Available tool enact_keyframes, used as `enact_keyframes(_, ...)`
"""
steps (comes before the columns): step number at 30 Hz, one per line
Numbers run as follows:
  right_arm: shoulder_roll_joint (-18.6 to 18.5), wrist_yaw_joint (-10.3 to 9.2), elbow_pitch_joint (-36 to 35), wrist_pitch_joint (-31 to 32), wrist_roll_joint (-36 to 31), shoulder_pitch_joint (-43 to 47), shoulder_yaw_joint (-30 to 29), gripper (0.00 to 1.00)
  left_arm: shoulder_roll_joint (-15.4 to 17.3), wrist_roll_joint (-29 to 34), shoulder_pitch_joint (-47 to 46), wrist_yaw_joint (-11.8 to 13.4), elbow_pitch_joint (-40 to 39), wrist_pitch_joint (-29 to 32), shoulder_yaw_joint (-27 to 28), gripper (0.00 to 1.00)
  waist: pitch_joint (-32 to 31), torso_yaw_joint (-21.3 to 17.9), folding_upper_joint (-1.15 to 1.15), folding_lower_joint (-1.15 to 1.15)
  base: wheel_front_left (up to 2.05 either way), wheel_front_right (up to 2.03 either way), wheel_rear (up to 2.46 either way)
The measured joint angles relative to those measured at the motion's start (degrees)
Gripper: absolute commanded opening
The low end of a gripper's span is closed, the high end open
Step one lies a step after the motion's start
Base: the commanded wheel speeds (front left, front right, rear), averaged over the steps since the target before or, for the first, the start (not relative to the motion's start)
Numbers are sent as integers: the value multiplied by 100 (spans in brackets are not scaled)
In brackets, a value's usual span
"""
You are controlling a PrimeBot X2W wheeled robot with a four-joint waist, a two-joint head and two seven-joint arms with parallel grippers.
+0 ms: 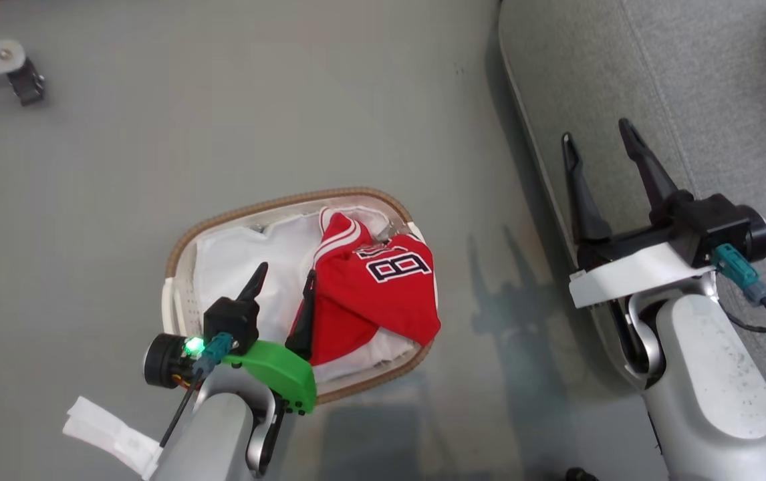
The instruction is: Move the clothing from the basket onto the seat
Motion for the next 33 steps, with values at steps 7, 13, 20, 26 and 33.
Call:
enact_keyframes(7,33,0,-263,1,51,-179,24,100,1,-3,-435,-114,558,0,-80,100,490,-148,0,0,0,0,0)
enact_keyframes(13,41,0,-456,1,196,-248,65,100,2,-229,-929,-182,1114,0,-156,100,903,-267,0,0,0,0,0)
enact_keyframes(20,45,0,-527,1,352,-357,89,100,0,-505,-1400,-266,1780,0,-287,100,1300,-397,0,0,0,0,0)
enact_keyframes(26,46,0,-577,1,401,-466,101,100,-1,-906,-1681,-319,2163,0,-398,100,1566,-496,0,0,0,0,0)
enact_keyframes(33,47,0,-550,1,444,-510,172,100,-1,-1366,-1997,-342,2425,0,-467,100,1774,-572,0,0,0,0,0)
